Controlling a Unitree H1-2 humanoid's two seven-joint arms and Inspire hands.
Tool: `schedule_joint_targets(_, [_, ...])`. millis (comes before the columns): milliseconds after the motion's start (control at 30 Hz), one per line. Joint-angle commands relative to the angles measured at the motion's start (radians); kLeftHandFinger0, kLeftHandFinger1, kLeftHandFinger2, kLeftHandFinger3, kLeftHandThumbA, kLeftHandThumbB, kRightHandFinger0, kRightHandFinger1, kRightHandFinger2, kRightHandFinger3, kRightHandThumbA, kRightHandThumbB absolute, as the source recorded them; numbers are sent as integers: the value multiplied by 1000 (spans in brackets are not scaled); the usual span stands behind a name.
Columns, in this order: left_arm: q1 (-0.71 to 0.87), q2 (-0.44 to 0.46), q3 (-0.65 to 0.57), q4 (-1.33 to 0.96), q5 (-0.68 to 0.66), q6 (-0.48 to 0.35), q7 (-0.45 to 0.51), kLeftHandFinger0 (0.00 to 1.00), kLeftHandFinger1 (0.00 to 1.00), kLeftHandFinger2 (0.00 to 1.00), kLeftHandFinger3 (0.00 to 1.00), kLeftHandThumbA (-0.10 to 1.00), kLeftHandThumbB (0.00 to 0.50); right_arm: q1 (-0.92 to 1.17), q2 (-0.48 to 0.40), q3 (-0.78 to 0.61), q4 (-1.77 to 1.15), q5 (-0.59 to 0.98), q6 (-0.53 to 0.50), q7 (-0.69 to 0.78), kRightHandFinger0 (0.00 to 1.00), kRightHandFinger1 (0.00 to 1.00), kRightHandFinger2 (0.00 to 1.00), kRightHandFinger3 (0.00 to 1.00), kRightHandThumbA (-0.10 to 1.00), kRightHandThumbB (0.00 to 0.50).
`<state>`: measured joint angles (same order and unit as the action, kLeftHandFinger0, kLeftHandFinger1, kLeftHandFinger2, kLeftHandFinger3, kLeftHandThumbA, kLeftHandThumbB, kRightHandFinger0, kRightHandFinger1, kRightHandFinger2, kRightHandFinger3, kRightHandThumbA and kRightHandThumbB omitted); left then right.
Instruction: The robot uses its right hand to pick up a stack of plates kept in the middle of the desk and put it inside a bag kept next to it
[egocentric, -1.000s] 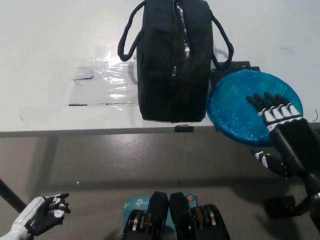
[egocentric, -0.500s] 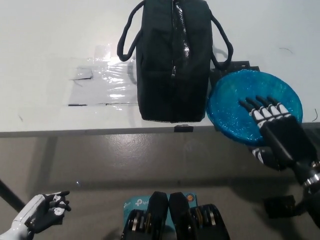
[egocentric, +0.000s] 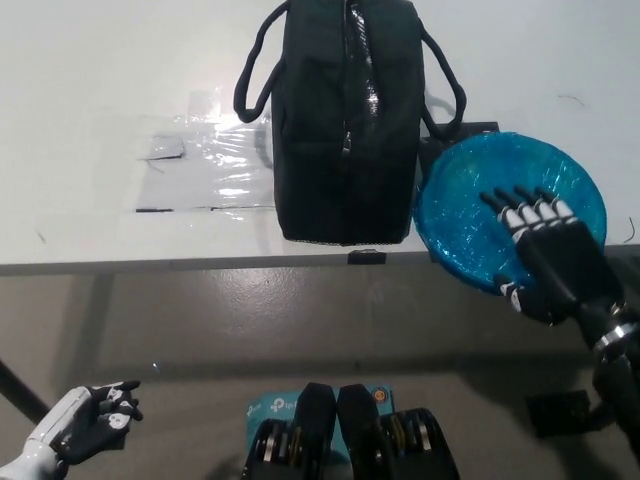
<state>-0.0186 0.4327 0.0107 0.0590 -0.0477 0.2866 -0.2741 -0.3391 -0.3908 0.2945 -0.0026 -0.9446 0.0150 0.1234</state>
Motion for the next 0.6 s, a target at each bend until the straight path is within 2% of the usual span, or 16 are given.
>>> schedule_joint_targets(0, [-28, 42, -2, -38, 14, 14, -21, 897, 848, 885, 935, -100, 123, 17, 20, 26, -5, 7, -23, -20, 1000, 1000, 1000, 1000, 777, 500])
schedule_joint_targets(67, [-28, 41, -1, -39, 16, 16, -20, 900, 846, 880, 938, -100, 124, 29, 34, 42, -9, 7, -28, -18, 1000, 1000, 1000, 1000, 752, 500])
schedule_joint_targets(233, [-8, 35, 4, -38, 11, 6, -24, 868, 857, 907, 935, -100, 151, 40, 42, 68, -24, -3, -38, -20, 1000, 1000, 1000, 1000, 783, 500])
schedule_joint_targets(300, [-8, 35, 4, -29, 11, -12, -26, 841, 839, 898, 934, -100, 142, 28, 36, 61, -60, 9, -26, 8, 1000, 1000, 1000, 1000, 780, 500])
schedule_joint_targets(400, [-1, 33, 5, -37, 18, 2, -18, 841, 833, 885, 924, -100, 120, 15, 26, 58, -74, 7, -28, 14, 1000, 1000, 1000, 1000, 834, 500])
schedule_joint_targets(467, [-1, 35, 4, -33, 22, -5, -19, 855, 829, 888, 922, -100, 80, 5, 15, 51, -92, -3, -18, 27, 1000, 1000, 1000, 1000, 813, 500])
schedule_joint_targets(567, [5, 37, 5, -40, 23, -1, -20, 851, 821, 889, 932, -100, 73, 2, 8, 47, -90, -3, -26, 16, 1000, 1000, 1000, 1000, 790, 500])
